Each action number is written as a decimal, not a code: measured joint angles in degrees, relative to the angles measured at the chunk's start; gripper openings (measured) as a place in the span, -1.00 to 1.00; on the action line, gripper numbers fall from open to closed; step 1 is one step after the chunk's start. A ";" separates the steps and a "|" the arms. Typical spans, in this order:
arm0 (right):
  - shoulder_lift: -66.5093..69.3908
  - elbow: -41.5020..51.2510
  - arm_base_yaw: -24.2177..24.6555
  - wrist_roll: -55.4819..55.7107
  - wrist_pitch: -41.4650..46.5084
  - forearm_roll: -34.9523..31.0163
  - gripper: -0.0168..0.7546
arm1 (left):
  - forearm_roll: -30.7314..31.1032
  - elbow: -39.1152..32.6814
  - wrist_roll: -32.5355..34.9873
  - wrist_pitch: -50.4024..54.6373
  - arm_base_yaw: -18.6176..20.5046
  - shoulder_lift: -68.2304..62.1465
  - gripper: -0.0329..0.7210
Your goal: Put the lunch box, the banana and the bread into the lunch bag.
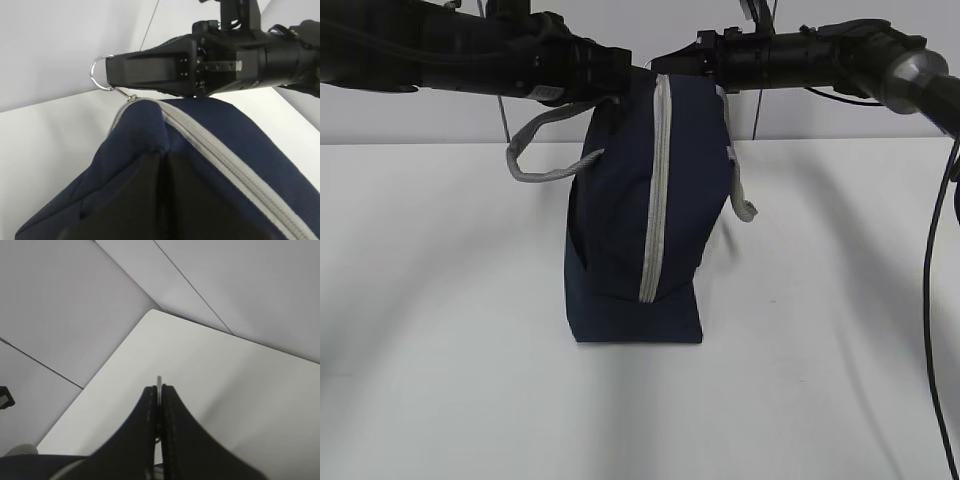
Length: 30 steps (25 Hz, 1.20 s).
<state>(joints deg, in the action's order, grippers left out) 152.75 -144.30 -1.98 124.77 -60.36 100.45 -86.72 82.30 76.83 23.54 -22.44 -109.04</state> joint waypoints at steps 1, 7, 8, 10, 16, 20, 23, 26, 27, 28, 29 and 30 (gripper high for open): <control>0.00 0.00 0.06 0.57 0.00 -0.24 -1.00 | 0.55 0.00 0.00 0.34 0.00 0.29 -0.88; 0.00 0.00 0.43 5.65 0.22 2.18 -1.00 | 1.21 0.00 0.05 1.47 0.05 0.56 -0.88; 0.00 0.00 0.43 6.20 0.34 2.37 -1.00 | 1.26 0.00 0.05 1.53 0.05 0.56 -0.88; 0.12 -0.10 0.43 7.49 0.52 2.37 -1.00 | 1.26 0.00 0.05 1.69 0.05 0.56 -0.88; 2.80 -0.09 0.43 11.51 0.52 2.39 -1.00 | 1.57 0.00 0.10 1.82 0.05 0.56 -0.88; 3.60 -0.09 0.43 13.10 1.71 4.03 -1.00 | 1.64 0.00 0.22 1.87 0.05 0.56 -0.88; 3.59 -0.09 0.43 13.41 1.95 4.54 -1.00 | 1.64 0.00 0.22 1.93 0.05 0.56 -0.88; 3.59 -0.09 0.43 13.46 2.21 4.90 -1.00 | 1.64 0.00 0.22 1.99 0.05 0.56 -0.88; 3.59 -0.09 0.43 13.46 2.21 4.90 -1.00 | 1.67 0.00 0.22 1.99 0.05 0.56 -0.88; 3.63 -0.09 0.43 13.46 2.31 4.90 -1.00 | 1.67 0.00 0.22 1.99 0.05 0.56 -0.88; 3.63 -0.09 0.43 13.46 2.31 4.77 -0.99 | 1.72 0.00 0.22 1.99 0.05 0.56 -0.88; 3.63 -0.09 0.43 13.55 2.55 4.77 -0.96 | 1.73 0.00 0.22 1.91 0.05 0.56 -0.88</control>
<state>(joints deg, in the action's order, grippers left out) 156.37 -144.40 -1.54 138.31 -57.81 105.21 -84.98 82.30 77.04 25.46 -22.39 -108.48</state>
